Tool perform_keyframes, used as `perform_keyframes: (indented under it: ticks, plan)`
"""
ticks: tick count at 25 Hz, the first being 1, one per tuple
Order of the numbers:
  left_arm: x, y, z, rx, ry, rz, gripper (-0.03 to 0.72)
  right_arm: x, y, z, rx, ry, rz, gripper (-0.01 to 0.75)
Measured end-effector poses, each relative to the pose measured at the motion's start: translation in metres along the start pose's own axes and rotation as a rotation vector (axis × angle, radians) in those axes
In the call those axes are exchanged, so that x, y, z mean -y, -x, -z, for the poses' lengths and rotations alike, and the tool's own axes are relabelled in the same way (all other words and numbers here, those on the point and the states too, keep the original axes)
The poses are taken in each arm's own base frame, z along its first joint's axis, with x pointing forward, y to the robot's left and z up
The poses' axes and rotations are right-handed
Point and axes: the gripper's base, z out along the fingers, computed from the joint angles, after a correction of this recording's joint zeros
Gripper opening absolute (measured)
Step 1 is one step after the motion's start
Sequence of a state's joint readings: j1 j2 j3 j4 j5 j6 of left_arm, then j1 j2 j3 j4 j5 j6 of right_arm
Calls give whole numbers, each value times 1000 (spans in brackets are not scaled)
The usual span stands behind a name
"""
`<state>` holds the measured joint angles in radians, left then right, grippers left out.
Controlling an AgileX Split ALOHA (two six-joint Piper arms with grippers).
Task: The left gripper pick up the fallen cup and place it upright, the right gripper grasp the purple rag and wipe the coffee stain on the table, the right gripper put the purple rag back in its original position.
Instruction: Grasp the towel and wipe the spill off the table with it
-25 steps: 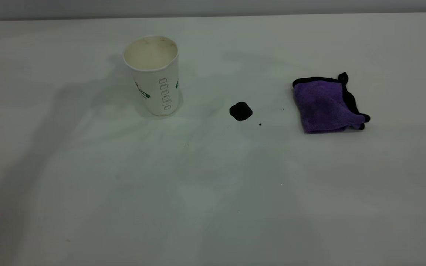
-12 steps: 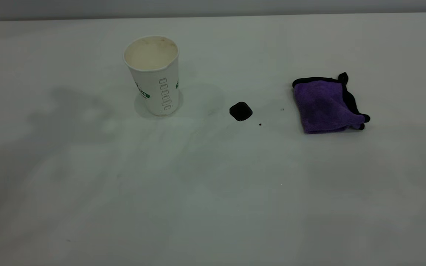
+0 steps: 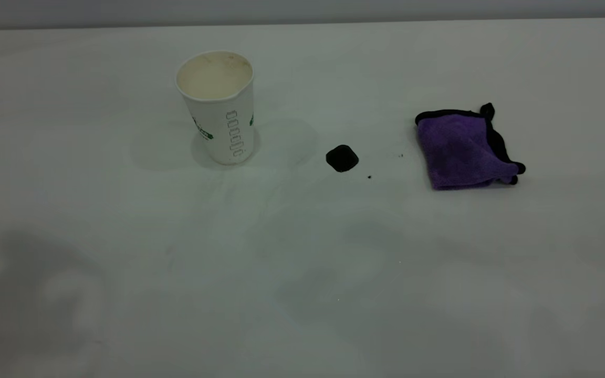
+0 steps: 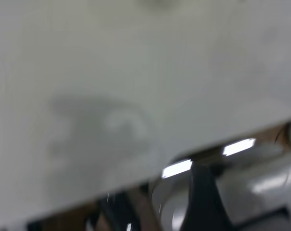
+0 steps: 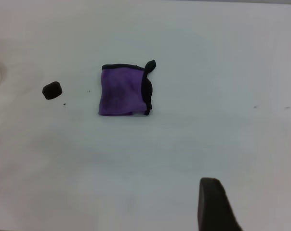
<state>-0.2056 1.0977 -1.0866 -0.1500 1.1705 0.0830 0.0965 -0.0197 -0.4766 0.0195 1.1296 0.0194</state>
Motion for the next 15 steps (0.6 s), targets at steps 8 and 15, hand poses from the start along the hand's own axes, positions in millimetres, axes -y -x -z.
perform_keyframes:
  ticks: [8,15]
  plan:
    - [-9,-101,-40,-90,88,-19,519,0,0,0,0,0,0,440]
    - [-9,-149,-52,2,100,-28,519,0,0,0,0,0,0,440]
